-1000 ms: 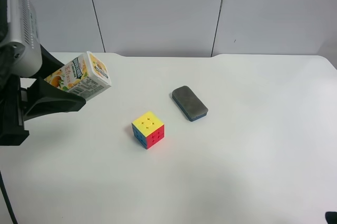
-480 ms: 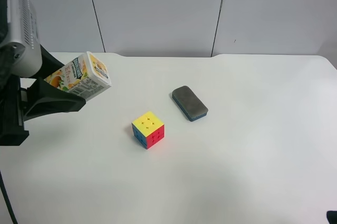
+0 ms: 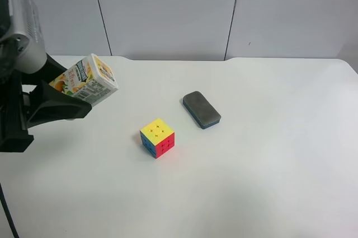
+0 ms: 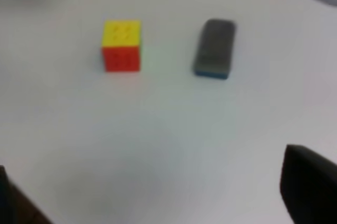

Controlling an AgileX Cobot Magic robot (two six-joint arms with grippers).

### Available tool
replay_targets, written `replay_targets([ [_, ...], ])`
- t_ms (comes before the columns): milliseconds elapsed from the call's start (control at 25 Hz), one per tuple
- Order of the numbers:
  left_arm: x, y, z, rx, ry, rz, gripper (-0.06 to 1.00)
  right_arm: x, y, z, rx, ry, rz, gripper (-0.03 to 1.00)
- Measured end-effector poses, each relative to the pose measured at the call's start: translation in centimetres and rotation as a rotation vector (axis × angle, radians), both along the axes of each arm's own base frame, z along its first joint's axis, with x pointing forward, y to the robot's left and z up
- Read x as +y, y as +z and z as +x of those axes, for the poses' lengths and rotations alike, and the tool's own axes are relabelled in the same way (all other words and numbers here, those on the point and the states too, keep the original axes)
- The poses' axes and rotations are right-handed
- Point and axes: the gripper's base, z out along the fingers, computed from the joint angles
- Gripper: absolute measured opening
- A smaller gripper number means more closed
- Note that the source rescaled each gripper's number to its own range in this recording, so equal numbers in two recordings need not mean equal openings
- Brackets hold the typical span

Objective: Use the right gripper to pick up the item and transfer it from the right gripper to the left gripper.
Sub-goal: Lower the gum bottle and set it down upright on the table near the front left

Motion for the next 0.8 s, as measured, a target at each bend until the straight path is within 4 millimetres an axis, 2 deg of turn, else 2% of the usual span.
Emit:
replay_targets([
  [280, 0.0, 0.0, 0.0, 0.096, 0.104, -0.078, 0.00, 0.2, -0.1, 0.1, 0.002, -0.176, 0.001, 1.00],
  [600, 0.7, -0.5, 0.5, 0.192, 0.306, -0.103, 0.00, 0.2, -0.1, 0.1, 0.002, -0.181, 0.001, 1.00],
  [800, 1.3, -2.3, 1.7, 0.280, 0.489, -0.012, 0.00, 0.2, -0.1, 0.1, 0.002, -0.181, 0.001, 1.00],
])
